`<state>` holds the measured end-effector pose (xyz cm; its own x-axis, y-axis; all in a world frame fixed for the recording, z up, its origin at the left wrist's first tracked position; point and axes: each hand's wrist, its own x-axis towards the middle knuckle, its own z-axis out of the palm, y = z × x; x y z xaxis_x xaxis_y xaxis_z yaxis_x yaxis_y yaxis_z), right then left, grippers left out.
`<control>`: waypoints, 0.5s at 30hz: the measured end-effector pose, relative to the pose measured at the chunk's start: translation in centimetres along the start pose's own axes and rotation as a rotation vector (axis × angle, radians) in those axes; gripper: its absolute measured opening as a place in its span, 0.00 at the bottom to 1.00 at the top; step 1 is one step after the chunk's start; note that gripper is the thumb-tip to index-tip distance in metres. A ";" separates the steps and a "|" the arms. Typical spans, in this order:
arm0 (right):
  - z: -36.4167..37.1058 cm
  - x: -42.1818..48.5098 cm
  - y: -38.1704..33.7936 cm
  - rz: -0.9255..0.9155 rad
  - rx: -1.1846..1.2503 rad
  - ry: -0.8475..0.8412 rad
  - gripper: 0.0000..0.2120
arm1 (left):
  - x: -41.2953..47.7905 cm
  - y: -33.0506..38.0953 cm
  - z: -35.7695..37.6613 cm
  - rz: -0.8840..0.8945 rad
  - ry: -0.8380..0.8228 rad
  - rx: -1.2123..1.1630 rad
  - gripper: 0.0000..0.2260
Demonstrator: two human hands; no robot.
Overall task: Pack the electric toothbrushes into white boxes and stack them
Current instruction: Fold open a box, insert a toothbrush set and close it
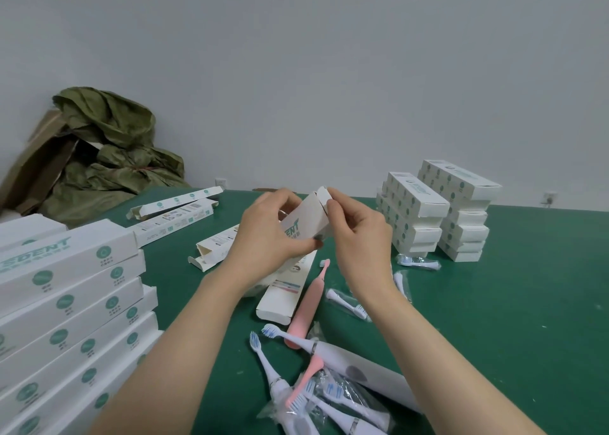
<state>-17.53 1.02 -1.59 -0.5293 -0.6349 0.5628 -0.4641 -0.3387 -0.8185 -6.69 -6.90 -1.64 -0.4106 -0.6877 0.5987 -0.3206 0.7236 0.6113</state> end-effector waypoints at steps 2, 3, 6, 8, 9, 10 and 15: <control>0.1 0.1 0.3 0.001 0.011 0.026 0.08 | -0.2 0.1 0.5 0.018 0.009 0.010 0.18; 0.2 0.1 0.5 0.002 0.009 0.033 0.10 | -0.3 0.2 0.7 0.020 0.024 0.011 0.18; 0.3 0.1 0.8 -0.026 -0.006 0.041 0.13 | -0.2 0.1 1.1 0.024 0.079 -0.002 0.17; 0.2 0.0 0.8 -0.070 -0.051 0.044 0.13 | -0.1 0.3 1.0 0.036 0.099 -0.009 0.17; 0.1 0.0 0.7 -0.092 -0.080 0.044 0.13 | -0.1 0.4 1.0 0.042 0.105 -0.014 0.17; 0.0 0.0 0.5 -0.115 -0.101 0.041 0.13 | -0.1 0.6 1.0 0.045 0.113 -0.020 0.18; 0.4 -0.5 0.4 -0.238 -0.234 -0.004 0.15 | -0.2 0.9 0.9 0.049 0.152 -0.020 0.18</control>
<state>-17.19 0.93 -2.18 -0.3843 -0.5598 0.7341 -0.7253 -0.3089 -0.6152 -7.66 -6.02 -1.64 -0.2909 -0.6537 0.6987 -0.2861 0.7563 0.5884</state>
